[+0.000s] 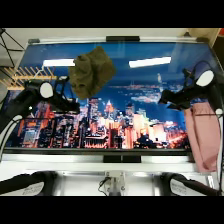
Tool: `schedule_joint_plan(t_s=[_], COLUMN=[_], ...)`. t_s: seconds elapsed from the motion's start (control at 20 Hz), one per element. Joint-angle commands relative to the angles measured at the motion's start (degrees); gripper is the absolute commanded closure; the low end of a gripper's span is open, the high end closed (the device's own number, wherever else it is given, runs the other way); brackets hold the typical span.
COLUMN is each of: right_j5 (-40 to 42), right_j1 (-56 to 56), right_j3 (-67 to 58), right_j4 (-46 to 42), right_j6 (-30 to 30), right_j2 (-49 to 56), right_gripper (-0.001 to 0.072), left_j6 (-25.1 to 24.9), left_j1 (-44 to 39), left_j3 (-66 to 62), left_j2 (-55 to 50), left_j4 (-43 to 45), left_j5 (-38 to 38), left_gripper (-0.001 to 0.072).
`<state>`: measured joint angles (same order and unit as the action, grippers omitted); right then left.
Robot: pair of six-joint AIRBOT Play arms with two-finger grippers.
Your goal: Fold the shirts.
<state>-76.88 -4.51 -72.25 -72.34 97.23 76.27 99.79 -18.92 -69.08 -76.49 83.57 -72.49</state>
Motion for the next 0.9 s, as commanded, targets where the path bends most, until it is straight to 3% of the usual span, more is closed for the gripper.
schedule_joint_plan(t_s=[0.0, 0.7, 0.85], right_j5=[0.02, 0.07, 0.26], right_j1=[0.04, 0.04, 0.04], right_j3=[-0.02, 0.0, 0.0], right_j4=[0.02, 0.07, 2.32], right_j6=[0.0, 0.04, 0.04], right_j2=[0.13, 0.11, 0.11], right_gripper=[0.0134, 0.0134, 0.0134], left_j6=[-0.02, -0.02, -0.02], left_j1=[-0.04, -0.02, -0.04], left_j3=[0.0, 0.11, 0.09], left_j2=[-0.07, -0.46, -0.76], left_j4=[0.02, 0.02, -0.96], left_j5=[0.07, 0.02, 3.32], left_gripper=[-0.0013, -0.0013, -0.0013])
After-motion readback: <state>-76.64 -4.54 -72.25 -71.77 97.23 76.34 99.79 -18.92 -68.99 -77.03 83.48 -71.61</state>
